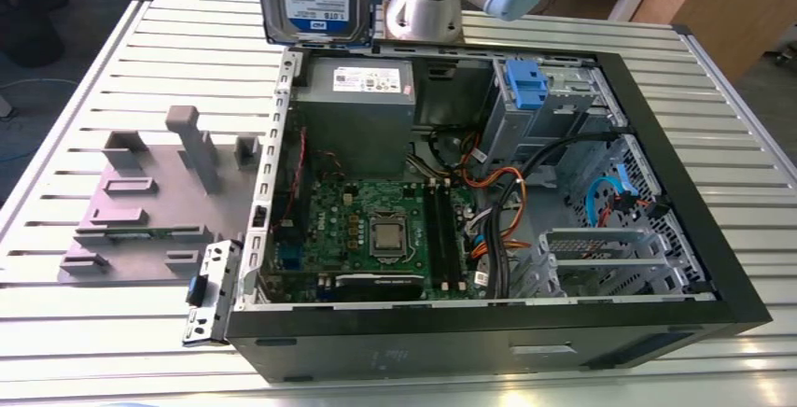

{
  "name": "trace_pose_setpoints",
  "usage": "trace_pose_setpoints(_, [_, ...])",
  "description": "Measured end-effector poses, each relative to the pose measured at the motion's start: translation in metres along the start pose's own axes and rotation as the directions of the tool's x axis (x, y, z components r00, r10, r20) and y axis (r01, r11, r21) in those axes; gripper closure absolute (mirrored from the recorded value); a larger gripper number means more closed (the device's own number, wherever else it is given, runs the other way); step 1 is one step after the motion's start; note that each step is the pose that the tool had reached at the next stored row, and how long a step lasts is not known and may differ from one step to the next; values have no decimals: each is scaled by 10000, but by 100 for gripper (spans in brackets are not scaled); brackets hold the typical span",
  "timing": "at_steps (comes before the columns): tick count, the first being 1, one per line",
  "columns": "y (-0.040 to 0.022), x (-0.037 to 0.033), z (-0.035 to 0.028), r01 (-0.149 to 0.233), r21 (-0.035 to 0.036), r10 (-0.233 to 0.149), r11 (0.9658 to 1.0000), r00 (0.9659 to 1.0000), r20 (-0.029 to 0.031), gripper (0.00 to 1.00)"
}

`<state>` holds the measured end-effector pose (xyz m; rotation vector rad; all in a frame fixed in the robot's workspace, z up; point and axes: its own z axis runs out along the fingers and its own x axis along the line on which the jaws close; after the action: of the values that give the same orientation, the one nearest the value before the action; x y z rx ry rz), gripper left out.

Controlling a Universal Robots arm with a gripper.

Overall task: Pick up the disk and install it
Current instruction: 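Pick up the disk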

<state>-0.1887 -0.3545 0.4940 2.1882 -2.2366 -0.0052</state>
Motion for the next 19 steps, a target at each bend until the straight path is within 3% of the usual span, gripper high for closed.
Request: trace_pose_setpoints(19, [-73,-1,-1,0,-1,0,10000,10000,0,63])
